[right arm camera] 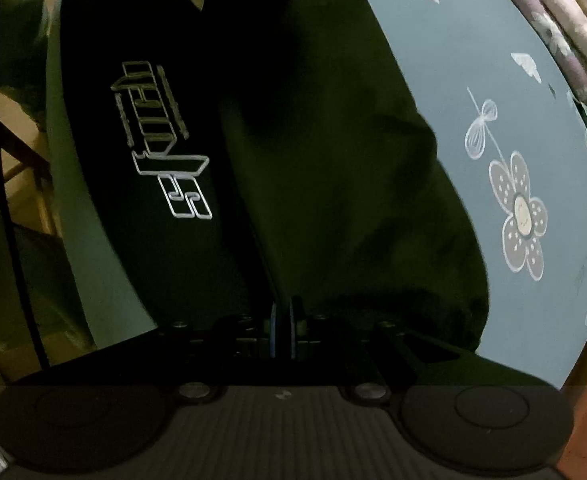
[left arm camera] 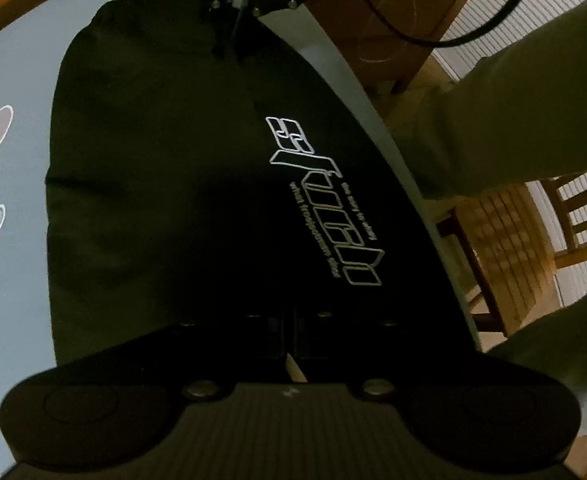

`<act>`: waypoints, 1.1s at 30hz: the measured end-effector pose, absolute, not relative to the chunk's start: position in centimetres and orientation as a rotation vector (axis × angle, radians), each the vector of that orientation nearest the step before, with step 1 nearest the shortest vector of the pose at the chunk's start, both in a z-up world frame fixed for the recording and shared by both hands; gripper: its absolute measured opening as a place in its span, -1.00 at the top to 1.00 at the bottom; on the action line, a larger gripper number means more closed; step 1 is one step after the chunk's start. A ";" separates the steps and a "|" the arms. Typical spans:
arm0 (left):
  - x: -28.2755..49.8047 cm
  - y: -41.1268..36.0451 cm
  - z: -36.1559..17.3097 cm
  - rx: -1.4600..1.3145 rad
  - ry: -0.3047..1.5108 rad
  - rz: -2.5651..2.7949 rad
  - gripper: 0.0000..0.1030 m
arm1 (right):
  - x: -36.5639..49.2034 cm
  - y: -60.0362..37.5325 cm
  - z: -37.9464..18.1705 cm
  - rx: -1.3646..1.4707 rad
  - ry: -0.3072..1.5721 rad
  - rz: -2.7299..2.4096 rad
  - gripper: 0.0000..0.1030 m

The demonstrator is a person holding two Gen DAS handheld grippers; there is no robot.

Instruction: Fold clothes

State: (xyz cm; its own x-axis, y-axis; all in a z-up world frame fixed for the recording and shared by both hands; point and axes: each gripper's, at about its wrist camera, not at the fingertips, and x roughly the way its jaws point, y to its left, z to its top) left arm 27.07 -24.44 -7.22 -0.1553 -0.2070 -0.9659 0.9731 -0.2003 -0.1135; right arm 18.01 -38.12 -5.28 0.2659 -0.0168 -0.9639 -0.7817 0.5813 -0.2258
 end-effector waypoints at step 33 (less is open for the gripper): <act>27.4 -19.6 -4.5 1.209 0.755 -1.357 0.23 | 23.4 -24.7 -2.1 -0.743 0.878 0.603 0.88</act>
State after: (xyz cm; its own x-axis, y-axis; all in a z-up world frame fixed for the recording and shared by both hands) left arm 27.38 -19.65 -4.48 0.1362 -0.3089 -0.9413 0.9626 -0.1833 0.1994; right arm 23.37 -24.70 -2.05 0.5084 0.1643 -0.8453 -0.7301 0.6028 -0.3219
